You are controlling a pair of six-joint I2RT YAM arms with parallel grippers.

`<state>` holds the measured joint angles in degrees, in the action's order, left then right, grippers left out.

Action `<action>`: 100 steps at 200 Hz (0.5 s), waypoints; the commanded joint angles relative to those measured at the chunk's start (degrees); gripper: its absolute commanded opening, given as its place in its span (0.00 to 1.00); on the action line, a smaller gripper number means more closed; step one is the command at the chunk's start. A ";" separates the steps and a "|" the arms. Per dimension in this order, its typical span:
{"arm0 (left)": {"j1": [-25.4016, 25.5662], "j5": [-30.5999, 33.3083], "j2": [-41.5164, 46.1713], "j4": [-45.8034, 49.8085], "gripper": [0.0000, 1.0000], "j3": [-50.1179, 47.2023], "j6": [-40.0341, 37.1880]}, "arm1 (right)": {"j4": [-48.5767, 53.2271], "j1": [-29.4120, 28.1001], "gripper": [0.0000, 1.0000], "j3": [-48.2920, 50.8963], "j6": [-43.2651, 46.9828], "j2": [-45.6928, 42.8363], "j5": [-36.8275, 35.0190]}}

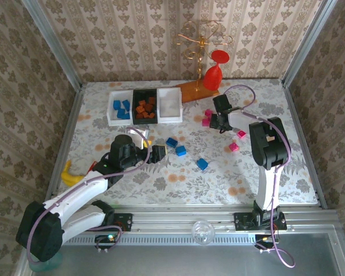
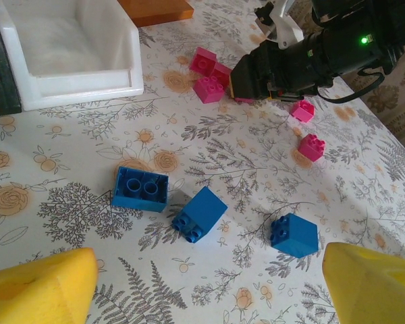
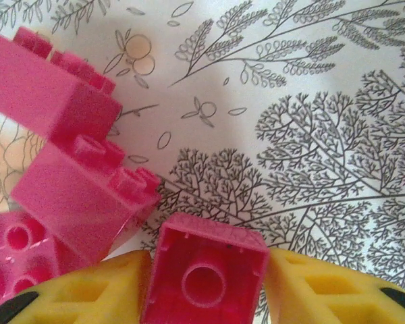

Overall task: Sort the legos into containers by color
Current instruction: Pick up the lego from the center of the table.

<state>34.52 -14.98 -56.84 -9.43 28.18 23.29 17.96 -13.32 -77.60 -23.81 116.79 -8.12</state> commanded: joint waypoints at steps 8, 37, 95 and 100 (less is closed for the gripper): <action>0.37 0.82 0.77 -0.32 0.88 0.29 -1.38 | -0.13 1.10 0.45 -2.36 0.11 2.26 1.09; 0.37 1.00 0.50 -0.49 0.88 0.21 -1.33 | 0.06 1.78 0.41 -3.70 0.68 2.83 1.26; -0.10 4.96 1.63 0.99 0.88 -0.06 -1.38 | -4.07 1.45 0.30 3.60 0.49 -6.37 2.89; -0.43 5.75 2.08 1.39 0.88 0.03 -1.28 | -5.83 0.96 0.29 5.44 0.26 -8.36 3.89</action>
<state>34.52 -12.95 -56.80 -9.30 28.16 23.24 16.08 -11.51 -77.65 -22.76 116.79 -6.96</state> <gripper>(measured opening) 0.877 0.337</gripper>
